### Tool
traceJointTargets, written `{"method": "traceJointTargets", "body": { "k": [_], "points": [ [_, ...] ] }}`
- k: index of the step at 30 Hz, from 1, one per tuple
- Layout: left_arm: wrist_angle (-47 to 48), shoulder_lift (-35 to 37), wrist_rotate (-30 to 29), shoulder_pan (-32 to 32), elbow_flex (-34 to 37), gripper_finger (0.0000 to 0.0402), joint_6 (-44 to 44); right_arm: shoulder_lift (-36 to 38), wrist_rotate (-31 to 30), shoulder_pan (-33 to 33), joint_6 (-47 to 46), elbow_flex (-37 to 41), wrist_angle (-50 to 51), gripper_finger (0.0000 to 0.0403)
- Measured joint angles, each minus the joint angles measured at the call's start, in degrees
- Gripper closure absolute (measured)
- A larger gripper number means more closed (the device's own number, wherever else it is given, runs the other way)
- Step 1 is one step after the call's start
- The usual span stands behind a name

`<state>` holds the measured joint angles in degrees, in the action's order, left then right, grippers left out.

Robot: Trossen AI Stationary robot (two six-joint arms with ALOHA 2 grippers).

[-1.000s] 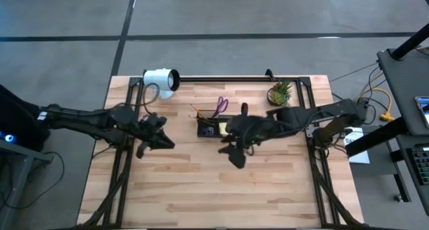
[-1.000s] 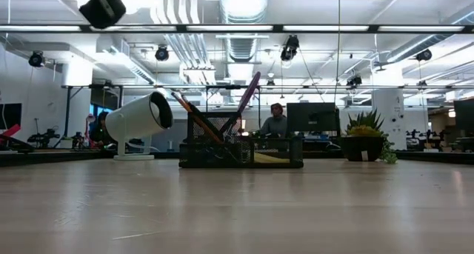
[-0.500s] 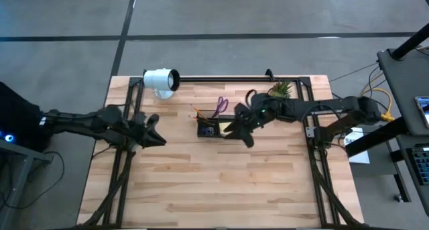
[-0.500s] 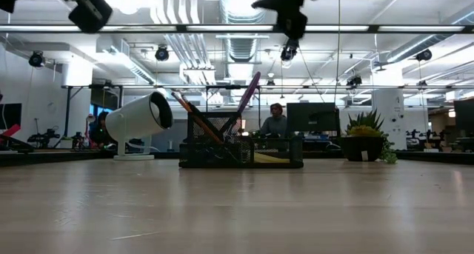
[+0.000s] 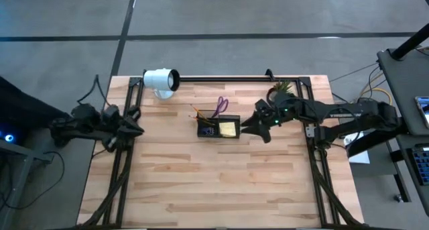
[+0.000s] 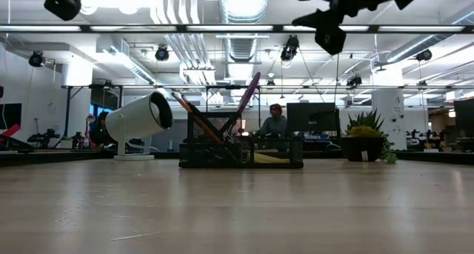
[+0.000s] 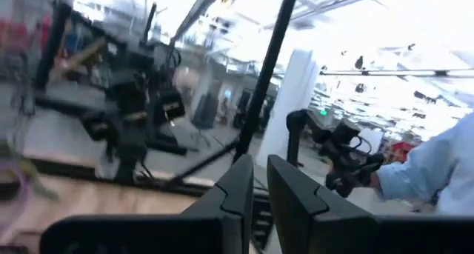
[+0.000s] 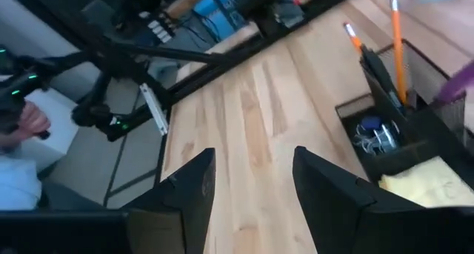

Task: Pick and place office supplies into organizer
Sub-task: Return to Home Position

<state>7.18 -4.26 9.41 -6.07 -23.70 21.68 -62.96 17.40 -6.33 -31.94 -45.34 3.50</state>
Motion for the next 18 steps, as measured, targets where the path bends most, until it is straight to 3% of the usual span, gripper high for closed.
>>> {"method": "traceJointTargets", "body": {
  "k": [5, 13, 18],
  "points": [
    [1.5, 2.6, 0.7, 0.0, 2.6, 0.0375, -5.5, 4.8, 2.8, -2.4, 2.8, 6.0, -7.5, 0.0232],
    [-11.7, 2.5, 3.3, 0.0, 9.4, 0.0375, -11.6, 7.1, 8.7, -7.3, 2.1, 19.0, -32.7, 0.0236],
    [-12.5, 2.5, 3.8, 0.0, 12.6, 0.0375, -10.6, 7.4, 10.3, -9.0, 1.2, 23.4, -38.3, 0.0236]
  ]
}}
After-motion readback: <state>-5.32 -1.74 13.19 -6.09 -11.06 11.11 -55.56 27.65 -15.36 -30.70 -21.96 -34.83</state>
